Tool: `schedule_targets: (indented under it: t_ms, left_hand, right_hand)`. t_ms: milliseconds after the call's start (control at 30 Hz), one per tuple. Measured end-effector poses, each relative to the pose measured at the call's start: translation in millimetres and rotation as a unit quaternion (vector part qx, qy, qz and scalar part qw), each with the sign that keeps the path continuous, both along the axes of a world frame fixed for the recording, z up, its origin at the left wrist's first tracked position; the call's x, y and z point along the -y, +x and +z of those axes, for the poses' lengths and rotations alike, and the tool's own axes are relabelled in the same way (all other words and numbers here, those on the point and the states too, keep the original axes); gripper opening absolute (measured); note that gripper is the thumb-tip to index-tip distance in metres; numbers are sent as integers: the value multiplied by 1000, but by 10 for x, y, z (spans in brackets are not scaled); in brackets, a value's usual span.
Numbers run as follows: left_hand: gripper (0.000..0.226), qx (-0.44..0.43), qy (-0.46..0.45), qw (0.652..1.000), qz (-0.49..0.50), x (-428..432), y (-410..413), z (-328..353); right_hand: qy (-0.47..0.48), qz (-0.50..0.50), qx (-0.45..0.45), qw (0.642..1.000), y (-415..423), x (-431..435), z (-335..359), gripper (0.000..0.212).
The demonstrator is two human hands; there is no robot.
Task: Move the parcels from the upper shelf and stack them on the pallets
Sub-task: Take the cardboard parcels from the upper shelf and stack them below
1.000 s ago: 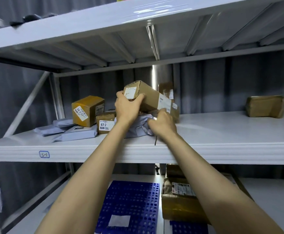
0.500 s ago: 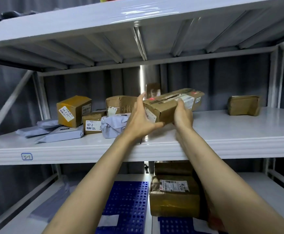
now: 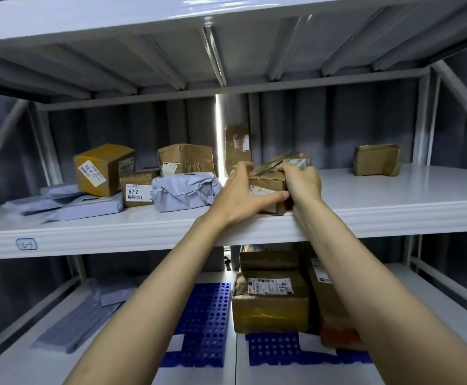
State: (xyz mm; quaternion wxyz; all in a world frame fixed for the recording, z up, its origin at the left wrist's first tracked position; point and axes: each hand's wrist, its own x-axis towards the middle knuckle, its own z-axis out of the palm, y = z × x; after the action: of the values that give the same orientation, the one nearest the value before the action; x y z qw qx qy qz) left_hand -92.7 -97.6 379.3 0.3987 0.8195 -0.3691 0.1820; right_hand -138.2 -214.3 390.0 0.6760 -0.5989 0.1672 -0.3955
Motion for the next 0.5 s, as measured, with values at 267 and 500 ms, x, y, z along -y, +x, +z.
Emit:
schedule_targets:
  t_ms: [267, 500]
  left_hand:
    - [90, -2, -50, 997, 55, 57, -132, -79]
    - [91, 16, -91, 994, 58, 34, -223, -171]
  right_hand:
    - [-99, -15, -38, 994, -94, -59, -29, 32]
    - [-144, -25, -39, 989, -181, -128, -125, 55]
